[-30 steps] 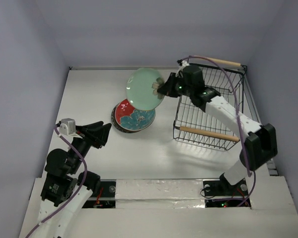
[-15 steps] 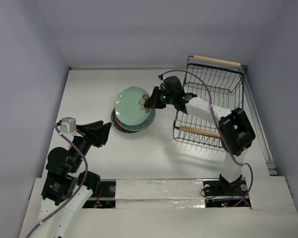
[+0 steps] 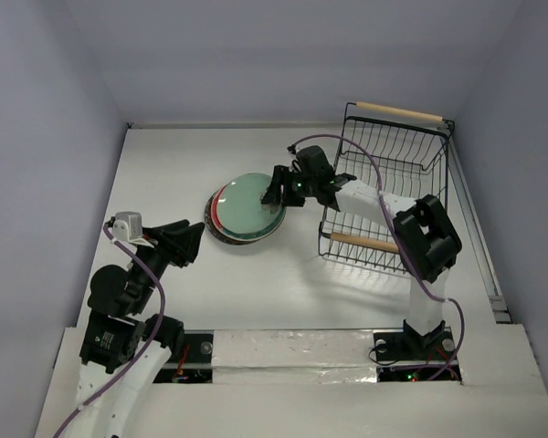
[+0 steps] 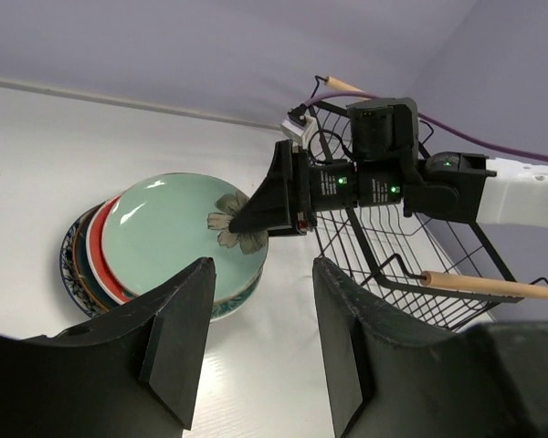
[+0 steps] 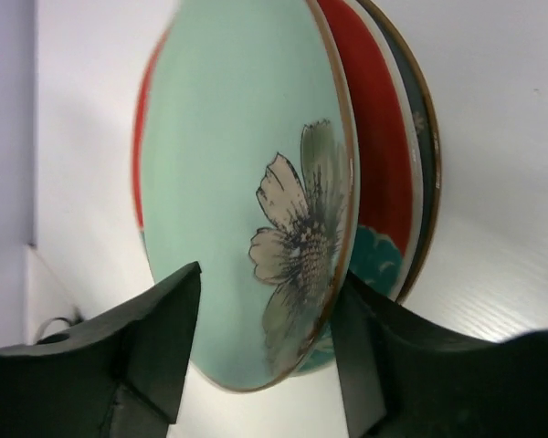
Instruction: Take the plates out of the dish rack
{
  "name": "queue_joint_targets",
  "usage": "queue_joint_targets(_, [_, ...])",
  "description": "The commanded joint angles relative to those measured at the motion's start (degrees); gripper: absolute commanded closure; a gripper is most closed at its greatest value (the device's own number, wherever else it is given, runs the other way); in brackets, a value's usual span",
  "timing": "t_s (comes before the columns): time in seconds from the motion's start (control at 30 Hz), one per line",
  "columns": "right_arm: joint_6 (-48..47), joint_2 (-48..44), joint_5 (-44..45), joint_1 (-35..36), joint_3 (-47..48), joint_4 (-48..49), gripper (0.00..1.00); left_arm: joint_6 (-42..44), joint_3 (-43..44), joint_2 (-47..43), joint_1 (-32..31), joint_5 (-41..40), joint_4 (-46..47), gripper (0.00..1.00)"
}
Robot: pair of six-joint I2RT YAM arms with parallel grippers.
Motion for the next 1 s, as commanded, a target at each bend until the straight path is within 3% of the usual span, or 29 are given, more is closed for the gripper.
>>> queue_joint_targets(0.0, [-4.36,-3.0,3.67,1.34,2.32,-1.08,0.36,0.04,0.58,0.67,0.44,1.19,3.2,0.56])
queue_joint_targets(0.1, [-7.17,-3.97,8.66,2.39,3.63,-5.12,0.21,0.04,0.58,0.67,0.44,1.19,3.2,0.56])
queue_joint_targets(0.37, [-11.4,-9.24,25.47,6.78,5.49,-13.66,0.1,0.04,0.76,0.76,0.97,0.84,3.02,0.54])
queue_joint_targets(0.57, [-12.45,-14.95,32.24,8.02,5.32,-15.25,0.04,0.21,0.84,1.11,1.58,1.02,2.85,0.31])
queue_joint_targets(0.67, [-13.68,-22.56,33.91,9.24,3.21,-12.09,0.17,0.3,1.11,0.94,1.58,0.84,2.76,0.22])
queue_joint_targets(0.77, [-14.48,-34.58,37.42,9.78,-1.97,-6.99,0.97,0.65,1.55,0.59,1.58,0.58,2.49,0.17])
queue_joint_targets(0.97, [-16.94,-61.42,48.84,9.78,-17.52,3.12,1.0,1.27,2.77,1.81,1.58,-0.82,2.41,0.13])
